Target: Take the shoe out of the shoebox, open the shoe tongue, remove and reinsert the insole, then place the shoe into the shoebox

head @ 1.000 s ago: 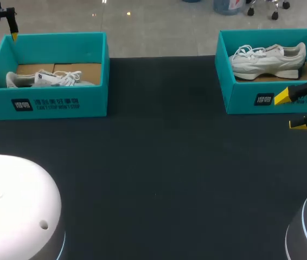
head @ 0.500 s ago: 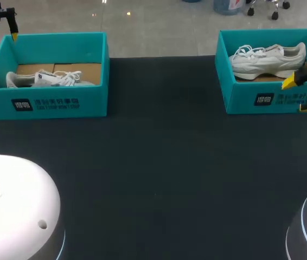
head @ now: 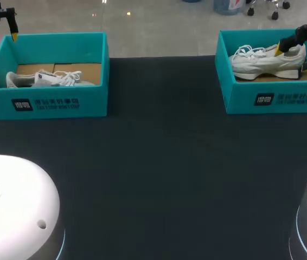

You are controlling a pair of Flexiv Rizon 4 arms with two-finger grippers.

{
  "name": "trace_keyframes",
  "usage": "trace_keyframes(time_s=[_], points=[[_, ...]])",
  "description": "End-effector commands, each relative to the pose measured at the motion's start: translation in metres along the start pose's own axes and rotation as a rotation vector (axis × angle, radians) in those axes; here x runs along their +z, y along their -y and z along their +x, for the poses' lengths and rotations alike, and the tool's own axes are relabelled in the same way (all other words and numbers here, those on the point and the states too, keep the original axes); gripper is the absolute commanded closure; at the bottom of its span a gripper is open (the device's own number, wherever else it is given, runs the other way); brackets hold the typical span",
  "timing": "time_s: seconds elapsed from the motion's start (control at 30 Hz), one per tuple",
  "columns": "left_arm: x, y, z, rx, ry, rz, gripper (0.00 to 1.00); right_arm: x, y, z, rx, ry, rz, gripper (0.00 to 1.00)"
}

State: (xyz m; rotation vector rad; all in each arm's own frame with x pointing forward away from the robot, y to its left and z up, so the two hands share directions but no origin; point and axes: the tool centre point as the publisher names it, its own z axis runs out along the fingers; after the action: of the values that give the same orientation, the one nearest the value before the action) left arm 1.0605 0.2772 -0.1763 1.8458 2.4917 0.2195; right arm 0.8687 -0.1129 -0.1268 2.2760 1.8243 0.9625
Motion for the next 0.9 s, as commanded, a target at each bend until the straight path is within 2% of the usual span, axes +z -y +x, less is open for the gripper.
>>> trace_keyframes(time_s=[0.03, 0.6, 0.77, 0.9], points=[[0.0, 0.001, 0.0, 0.0, -0.002, -0.001, 0.0, 0.014, -0.023, 0.008, -0.003, 0.149, -0.003, 0.0], [0.0, 0.001, 0.0, 0.0, -0.002, -0.001, 0.0, 0.014, -0.023, 0.008, -0.003, 0.149, -0.003, 0.0], [0.0, 0.001, 0.0, 0.0, -0.002, -0.001, 0.0, 0.044, -0.052, 0.022, -0.014, 0.182, -0.024, 0.0], [0.0, 0.001, 0.0, 0.0, -0.002, -0.001, 0.0, 0.075, -0.082, 0.018, -0.036, 0.213, -0.067, 0.0]])
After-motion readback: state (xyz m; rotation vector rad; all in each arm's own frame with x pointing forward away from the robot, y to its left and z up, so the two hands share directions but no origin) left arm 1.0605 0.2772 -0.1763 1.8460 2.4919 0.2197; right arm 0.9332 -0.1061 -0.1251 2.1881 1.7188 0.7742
